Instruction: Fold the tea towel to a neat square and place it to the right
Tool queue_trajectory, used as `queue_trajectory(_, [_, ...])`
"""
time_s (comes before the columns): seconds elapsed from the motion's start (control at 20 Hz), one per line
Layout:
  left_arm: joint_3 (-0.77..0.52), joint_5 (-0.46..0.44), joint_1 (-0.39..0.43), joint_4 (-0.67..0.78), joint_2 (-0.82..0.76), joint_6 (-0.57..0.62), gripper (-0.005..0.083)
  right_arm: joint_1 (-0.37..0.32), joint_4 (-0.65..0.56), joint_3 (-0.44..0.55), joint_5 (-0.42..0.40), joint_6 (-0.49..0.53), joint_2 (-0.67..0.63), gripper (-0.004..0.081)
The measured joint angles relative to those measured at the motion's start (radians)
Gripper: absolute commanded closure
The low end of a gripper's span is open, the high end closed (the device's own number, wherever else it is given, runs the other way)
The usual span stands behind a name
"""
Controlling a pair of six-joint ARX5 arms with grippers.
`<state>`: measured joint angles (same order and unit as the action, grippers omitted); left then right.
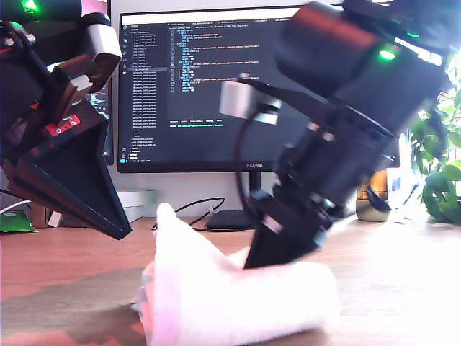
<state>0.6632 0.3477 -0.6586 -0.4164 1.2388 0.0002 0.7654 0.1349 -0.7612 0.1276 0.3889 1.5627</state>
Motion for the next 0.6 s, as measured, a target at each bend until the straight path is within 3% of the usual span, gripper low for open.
queue_trajectory(0.5, [0.000,-0.016,0.003,0.000,-0.074,-0.006,0.0793,-0.001,0.200,-0.237,-0.034,-0.025,0.001,0.0514])
queue_trajectory(0.6, [0.000,-0.016,0.013,0.000,-0.086,-0.006,0.0793,-0.007,0.223,-0.267,-0.034,-0.025,0.001,0.0457])
